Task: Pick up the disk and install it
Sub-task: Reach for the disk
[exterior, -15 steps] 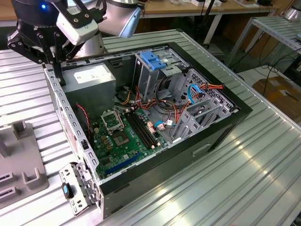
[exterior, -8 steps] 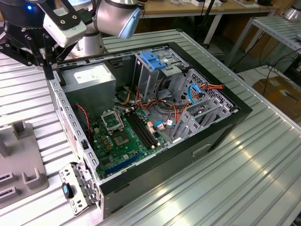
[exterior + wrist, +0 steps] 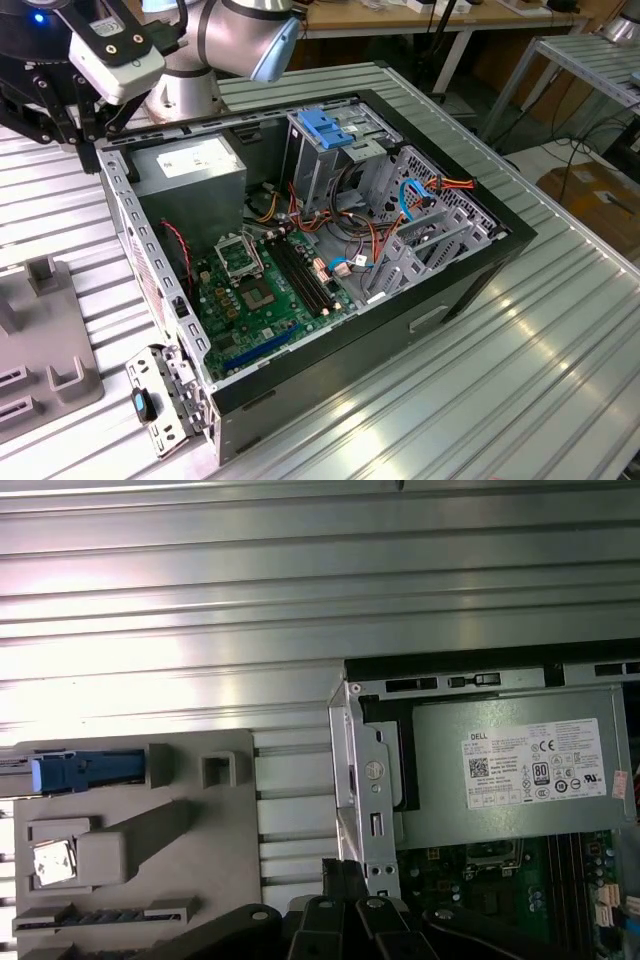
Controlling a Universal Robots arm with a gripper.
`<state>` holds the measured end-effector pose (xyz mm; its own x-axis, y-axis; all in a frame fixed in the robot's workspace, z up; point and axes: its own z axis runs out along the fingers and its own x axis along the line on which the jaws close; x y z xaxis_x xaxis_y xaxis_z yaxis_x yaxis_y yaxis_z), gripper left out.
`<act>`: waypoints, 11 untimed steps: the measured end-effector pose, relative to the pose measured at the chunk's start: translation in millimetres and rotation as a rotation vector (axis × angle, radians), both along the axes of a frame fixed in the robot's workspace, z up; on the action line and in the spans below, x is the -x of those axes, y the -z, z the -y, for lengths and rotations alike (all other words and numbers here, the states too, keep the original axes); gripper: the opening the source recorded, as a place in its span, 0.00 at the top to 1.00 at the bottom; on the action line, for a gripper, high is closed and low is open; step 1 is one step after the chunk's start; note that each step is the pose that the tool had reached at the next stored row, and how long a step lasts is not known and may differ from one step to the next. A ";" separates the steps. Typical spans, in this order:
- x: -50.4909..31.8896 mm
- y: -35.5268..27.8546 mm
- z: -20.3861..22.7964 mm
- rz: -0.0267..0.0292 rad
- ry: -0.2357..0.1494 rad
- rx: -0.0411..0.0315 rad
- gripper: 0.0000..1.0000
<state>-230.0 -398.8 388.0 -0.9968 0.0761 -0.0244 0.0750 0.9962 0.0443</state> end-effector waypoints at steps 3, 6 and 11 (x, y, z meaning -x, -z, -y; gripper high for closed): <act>1.5 0.1 0.0 0.0000 0.000 0.0000 0.89; 7.3 0.4 0.0 0.0001 0.000 -0.0001 0.89; 22.1 1.0 -0.1 0.0000 0.000 0.0000 0.89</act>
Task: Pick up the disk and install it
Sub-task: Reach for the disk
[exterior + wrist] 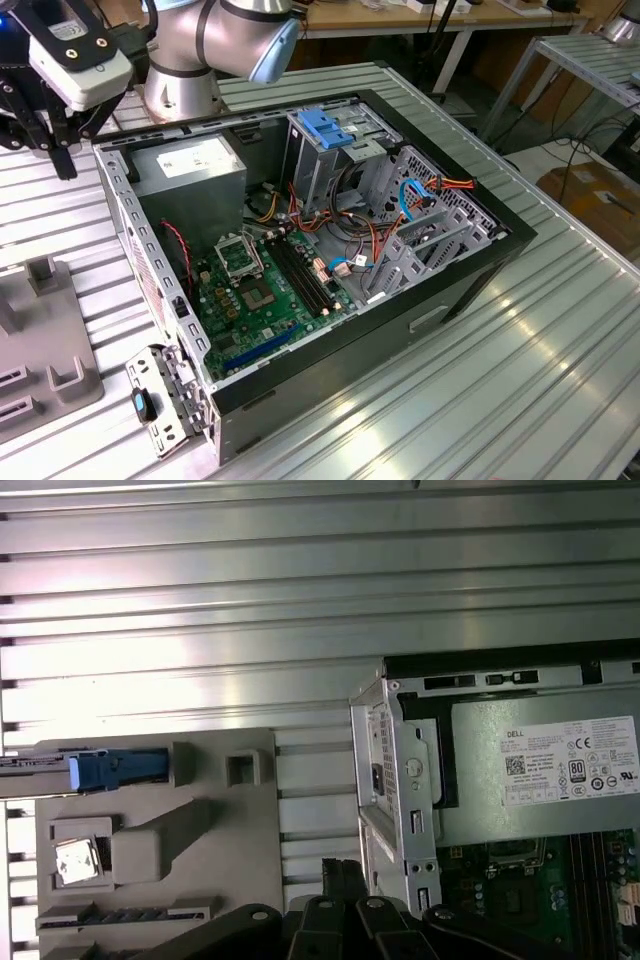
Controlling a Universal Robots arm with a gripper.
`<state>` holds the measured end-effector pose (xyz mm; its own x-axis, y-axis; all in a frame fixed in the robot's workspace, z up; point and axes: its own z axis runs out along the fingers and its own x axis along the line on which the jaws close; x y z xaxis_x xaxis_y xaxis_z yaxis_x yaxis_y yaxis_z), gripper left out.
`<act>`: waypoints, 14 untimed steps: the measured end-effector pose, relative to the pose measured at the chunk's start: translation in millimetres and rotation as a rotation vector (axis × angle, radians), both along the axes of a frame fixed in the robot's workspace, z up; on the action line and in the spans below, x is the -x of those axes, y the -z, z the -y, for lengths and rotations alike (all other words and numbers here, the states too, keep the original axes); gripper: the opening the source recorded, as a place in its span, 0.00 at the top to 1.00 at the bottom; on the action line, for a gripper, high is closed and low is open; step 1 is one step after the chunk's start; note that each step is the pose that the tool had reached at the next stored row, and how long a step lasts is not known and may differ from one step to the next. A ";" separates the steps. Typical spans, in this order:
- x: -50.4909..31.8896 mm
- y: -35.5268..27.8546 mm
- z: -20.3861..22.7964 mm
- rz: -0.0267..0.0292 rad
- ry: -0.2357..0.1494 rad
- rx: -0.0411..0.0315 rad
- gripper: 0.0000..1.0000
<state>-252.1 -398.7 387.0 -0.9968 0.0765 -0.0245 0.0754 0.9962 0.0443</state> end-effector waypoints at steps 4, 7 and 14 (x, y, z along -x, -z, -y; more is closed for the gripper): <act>5.7 0.2 0.0 0.0001 0.000 0.0000 0.89; 12.9 0.4 0.0 0.0000 0.000 -0.0001 0.89; 17.4 0.5 0.0 0.0001 0.000 0.0000 0.89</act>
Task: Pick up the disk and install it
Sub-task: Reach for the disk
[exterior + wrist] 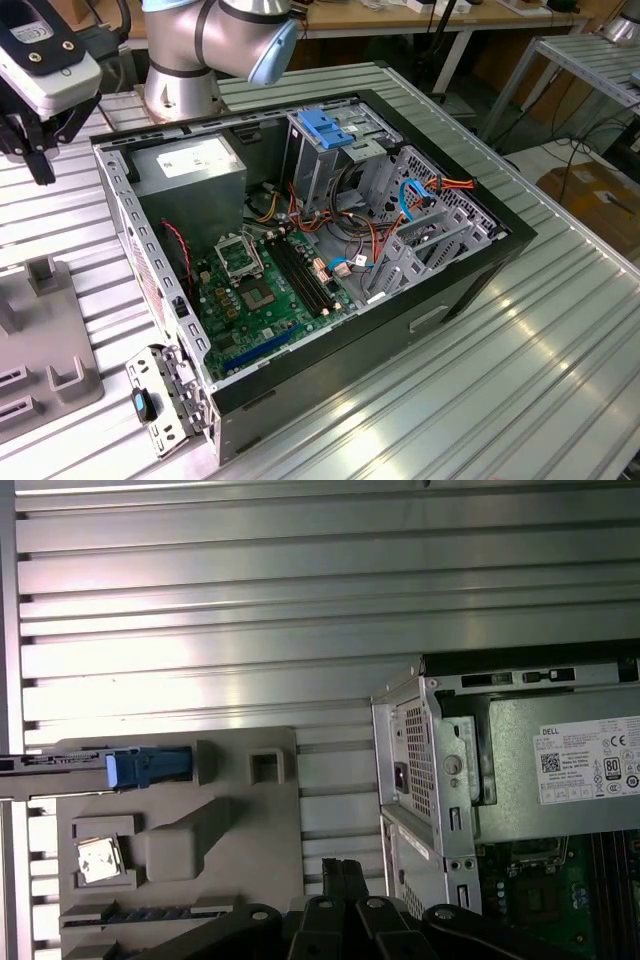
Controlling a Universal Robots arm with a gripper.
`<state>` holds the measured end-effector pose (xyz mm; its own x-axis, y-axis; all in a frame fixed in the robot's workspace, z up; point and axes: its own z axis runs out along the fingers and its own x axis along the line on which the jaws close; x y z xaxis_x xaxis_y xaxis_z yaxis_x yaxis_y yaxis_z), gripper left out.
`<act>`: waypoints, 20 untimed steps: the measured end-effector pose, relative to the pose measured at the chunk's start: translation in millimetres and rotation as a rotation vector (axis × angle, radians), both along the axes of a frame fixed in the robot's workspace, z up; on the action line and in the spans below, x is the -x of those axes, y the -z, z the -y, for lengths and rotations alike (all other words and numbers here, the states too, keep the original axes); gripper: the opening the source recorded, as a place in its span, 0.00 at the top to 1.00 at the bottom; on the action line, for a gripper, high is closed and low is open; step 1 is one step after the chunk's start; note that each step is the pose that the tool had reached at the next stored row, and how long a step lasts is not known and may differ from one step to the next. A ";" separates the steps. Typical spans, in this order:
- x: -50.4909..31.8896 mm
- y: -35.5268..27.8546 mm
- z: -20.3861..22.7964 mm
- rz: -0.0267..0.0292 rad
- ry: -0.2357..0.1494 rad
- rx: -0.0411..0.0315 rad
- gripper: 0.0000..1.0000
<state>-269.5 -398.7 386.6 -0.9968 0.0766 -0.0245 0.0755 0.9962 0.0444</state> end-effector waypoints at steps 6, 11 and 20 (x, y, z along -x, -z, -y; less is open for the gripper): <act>1.9 0.0 0.0 0.0000 0.000 0.0000 0.89; 7.0 0.3 0.0 -0.0001 0.000 0.0000 0.89; 18.8 0.9 0.0 0.0000 0.000 0.0000 0.89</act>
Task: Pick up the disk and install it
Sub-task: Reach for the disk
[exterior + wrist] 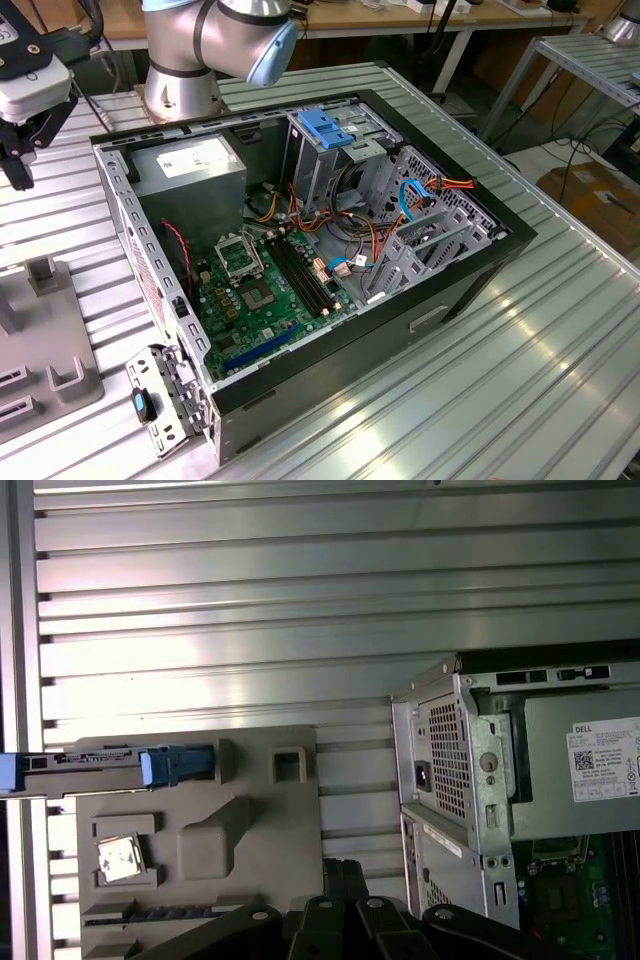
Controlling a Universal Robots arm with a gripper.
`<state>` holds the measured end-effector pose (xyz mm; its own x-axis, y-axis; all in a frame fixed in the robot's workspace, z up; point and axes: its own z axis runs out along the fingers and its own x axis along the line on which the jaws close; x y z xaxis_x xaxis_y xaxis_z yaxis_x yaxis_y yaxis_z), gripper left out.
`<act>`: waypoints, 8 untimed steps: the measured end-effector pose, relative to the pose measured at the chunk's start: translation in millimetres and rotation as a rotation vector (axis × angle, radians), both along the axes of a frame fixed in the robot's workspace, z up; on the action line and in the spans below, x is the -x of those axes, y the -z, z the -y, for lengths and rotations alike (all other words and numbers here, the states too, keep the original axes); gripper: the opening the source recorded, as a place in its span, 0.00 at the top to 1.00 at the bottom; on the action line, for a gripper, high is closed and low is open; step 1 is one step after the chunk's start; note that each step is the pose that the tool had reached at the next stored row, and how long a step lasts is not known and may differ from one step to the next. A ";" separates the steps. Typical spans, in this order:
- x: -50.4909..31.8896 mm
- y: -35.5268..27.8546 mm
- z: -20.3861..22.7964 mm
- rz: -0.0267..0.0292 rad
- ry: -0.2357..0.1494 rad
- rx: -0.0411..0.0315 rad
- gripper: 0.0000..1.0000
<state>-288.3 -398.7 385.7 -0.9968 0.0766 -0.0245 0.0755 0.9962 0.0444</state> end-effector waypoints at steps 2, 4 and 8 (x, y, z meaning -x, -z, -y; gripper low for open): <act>3.0 0.2 0.0 0.0000 0.000 0.0000 0.89; 6.3 0.3 0.0 -0.0001 0.000 0.0001 0.89; 10.1 0.5 0.0 0.0000 0.000 0.0000 0.89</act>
